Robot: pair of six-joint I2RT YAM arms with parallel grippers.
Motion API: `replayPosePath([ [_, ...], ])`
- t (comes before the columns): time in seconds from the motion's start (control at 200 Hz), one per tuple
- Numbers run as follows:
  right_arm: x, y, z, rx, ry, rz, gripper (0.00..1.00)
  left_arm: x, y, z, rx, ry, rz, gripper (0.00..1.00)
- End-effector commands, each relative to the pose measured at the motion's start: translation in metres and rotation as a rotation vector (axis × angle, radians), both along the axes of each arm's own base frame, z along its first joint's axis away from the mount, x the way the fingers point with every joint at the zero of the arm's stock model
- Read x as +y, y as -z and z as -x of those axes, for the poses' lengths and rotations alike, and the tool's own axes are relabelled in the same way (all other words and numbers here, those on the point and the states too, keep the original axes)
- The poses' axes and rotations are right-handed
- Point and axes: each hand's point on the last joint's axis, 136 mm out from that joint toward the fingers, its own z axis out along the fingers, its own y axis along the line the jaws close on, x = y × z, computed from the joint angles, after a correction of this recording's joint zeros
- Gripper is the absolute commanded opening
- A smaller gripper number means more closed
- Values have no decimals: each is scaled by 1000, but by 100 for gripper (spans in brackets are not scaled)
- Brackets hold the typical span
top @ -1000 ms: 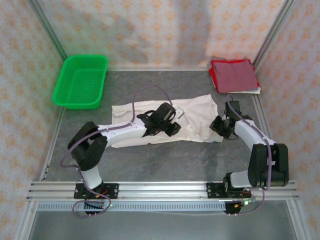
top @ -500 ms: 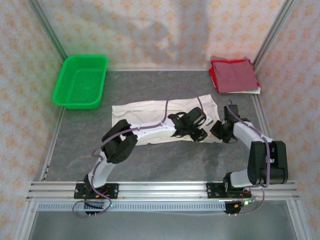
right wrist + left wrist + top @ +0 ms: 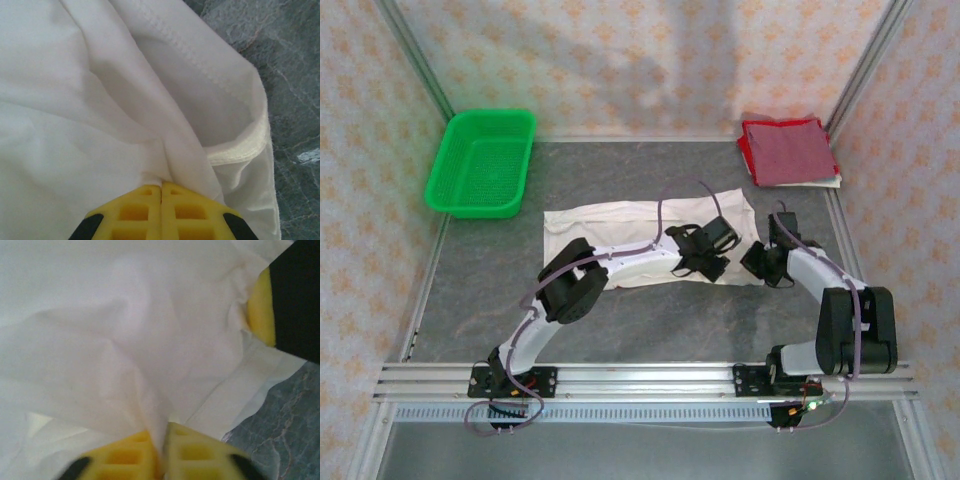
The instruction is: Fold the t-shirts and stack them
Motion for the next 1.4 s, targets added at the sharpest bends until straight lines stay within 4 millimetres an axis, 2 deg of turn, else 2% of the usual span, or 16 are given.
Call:
replayPosePath([
  [0.0, -6, -1, 0, -16, 16, 25, 0, 8, -6, -9, -4, -88, -8, 0],
  [0.205, -3, -10, -6, -50, 11, 7, 0, 21, -17, 2, 37, -175, 58, 0],
  [0.38, -2, -23, -11, -88, 5, 3, 0, 36, -18, 13, 57, -222, 89, 0],
  [0.465, -2, -25, -11, -83, 2, 5, 0, 37, -14, 20, 83, -213, 87, 0],
  [0.601, -3, -19, -6, -61, 4, 10, 0, 32, -12, 26, 100, -195, 97, 0],
  [0.761, -5, -7, 5, -20, 13, 17, 0, 34, -19, 31, 86, -190, 102, 0],
  [0.891, -8, 2, 12, 12, 19, 35, 0, 38, -8, 37, 101, -188, 86, 0],
  [0.941, -8, 5, 13, 23, 17, 38, 7, 40, -1, 37, 107, -190, 69, 0],
  [0.971, -8, 6, 14, 32, 17, 37, 9, 41, 1, 37, 109, -192, 61, 7],
  [1.031, -8, 7, 15, 45, 15, 37, 15, 43, 2, 37, 102, -189, 53, 28],
  [1.076, -9, 5, 14, 44, 16, 42, 21, 45, -4, 36, 80, -188, 51, 38],
  [1.136, -11, -3, 10, 24, 21, 53, 30, 51, -16, 32, 38, -198, 53, 43],
  [1.246, -15, -30, 0, -28, 29, 78, 37, 67, -50, 23, -51, -219, 46, 44],
  [1.256, -16, -33, -1, -32, 30, 81, 38, 69, -61, 22, -66, -222, 61, 44],
  [1.286, -17, -43, -4, -48, 30, 94, 40, 75, -74, 19, -85, -230, 76, 44],
  [1.396, -19, -87, -18, -149, 23, 159, 43, 110, -108, -2, -101, -303, 159, 44],
])
